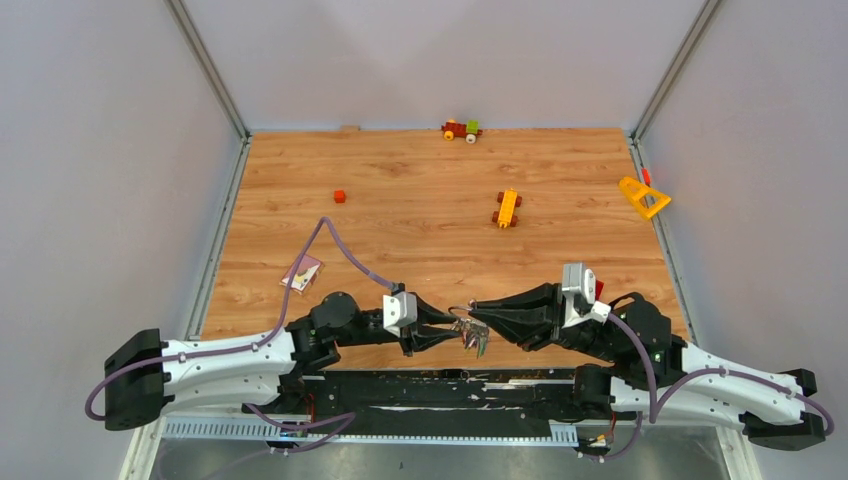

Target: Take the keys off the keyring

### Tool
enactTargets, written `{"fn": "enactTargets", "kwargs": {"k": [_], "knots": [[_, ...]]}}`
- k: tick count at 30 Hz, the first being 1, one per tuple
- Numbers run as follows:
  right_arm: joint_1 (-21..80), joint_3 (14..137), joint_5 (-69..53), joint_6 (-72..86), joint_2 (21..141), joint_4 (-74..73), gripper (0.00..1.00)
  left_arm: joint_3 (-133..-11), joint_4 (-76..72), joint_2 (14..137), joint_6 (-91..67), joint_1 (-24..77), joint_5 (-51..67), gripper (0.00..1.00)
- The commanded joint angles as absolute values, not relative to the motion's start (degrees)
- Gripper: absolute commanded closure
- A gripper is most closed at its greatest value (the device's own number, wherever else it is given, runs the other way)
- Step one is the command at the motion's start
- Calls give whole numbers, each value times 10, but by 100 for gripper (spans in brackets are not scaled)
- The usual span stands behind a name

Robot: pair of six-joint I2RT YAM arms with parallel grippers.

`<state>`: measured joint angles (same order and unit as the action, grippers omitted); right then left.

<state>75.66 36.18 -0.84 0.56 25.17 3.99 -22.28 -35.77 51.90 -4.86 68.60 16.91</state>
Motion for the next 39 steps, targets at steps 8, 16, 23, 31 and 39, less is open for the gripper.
{"fn": "enactTargets", "kwargs": {"k": [8,16,23,31,39], "knots": [[756,398,-28,16,252,96,100,-233,-370,519,-57,687,194,96],[756,400,-9,9,238,81,100,-248,-284,494,-50,687,182,100],[755,400,33,4,215,52,100,-286,-149,442,-16,687,153,100],[756,389,62,16,203,16,100,-407,76,421,89,687,114,100],[756,375,92,35,215,3,100,-548,261,455,199,687,73,100]]}}
